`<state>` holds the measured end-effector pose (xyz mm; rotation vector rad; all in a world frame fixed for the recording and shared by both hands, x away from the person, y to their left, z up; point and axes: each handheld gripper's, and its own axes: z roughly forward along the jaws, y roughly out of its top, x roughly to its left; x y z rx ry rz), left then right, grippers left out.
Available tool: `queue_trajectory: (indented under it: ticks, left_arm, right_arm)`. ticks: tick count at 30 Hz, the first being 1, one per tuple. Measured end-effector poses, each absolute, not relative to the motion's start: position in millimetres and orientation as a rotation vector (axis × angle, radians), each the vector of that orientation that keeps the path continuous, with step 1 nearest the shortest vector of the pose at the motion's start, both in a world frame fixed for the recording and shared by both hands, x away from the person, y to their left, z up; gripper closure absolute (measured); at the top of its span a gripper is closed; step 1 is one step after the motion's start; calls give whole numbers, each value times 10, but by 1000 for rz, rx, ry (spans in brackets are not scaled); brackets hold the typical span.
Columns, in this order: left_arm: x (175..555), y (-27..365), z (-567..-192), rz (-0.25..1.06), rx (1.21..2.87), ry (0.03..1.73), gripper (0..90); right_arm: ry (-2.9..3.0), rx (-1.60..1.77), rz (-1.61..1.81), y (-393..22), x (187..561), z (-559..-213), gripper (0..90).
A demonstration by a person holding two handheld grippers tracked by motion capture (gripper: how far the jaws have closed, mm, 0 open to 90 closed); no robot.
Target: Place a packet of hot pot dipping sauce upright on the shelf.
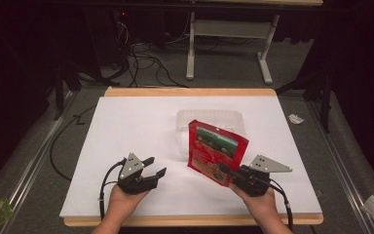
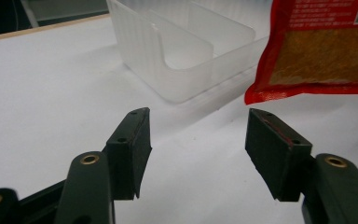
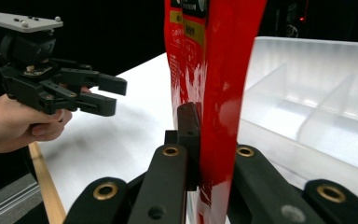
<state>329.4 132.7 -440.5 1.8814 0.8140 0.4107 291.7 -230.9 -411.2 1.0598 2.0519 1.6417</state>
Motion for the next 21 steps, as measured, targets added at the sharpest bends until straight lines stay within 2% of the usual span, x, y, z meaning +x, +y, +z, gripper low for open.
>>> queue_trajectory:
  ticks: [21]
  left_arm:
    - [3148, 1515, -4442, 439, 1958, 837, 372]
  right_arm:
    - [1886, 1134, 1605, -2852, 2815, -4000, 895]
